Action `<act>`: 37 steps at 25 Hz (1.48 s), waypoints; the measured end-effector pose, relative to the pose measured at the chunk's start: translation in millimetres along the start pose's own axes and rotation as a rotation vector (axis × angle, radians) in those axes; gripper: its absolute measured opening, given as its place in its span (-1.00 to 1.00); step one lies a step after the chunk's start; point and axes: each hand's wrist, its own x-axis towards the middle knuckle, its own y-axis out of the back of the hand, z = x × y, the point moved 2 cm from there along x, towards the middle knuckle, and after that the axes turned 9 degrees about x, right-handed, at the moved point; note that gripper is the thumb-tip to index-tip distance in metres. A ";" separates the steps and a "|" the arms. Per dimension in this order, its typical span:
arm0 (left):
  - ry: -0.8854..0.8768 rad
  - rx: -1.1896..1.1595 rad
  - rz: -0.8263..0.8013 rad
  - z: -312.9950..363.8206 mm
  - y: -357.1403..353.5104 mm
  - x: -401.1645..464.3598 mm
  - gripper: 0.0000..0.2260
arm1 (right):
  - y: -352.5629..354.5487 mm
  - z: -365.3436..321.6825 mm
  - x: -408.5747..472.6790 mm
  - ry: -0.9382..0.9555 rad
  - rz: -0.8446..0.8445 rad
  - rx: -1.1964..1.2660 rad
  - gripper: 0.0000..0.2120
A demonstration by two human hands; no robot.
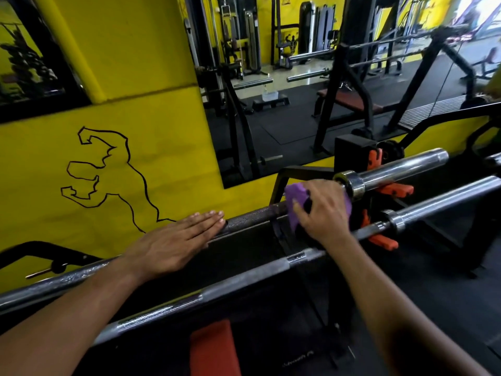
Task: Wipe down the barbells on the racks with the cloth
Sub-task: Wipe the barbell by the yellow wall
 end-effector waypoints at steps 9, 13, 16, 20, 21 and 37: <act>0.065 -0.065 -0.119 9.9 16.0 3.3 -0.50 | -22.2 -92.9 -9.7 -0.103 -0.143 -0.035 -0.64; 0.106 -0.033 -0.053 -1.7 20.6 -13.7 -0.46 | -4.3 -61.6 -13.4 0.064 -0.229 -0.018 -0.54; 0.210 0.008 -0.077 -19.3 14.3 -53.5 -0.46 | 24.3 0.6 -0.9 -0.045 -0.069 -0.018 -0.59; 0.217 -0.053 -0.035 -17.5 0.2 -73.9 -0.48 | 6.5 -16.6 6.0 -0.177 -0.018 -0.055 -0.63; 0.221 -0.058 -0.031 -18.1 -0.9 -71.8 -0.47 | -2.8 -36.4 6.3 -0.199 -0.050 -0.076 -0.63; 0.167 0.011 -0.067 -19.2 -2.5 -75.0 -0.43 | -11.5 -126.1 -113.6 -1.137 0.385 1.348 -0.89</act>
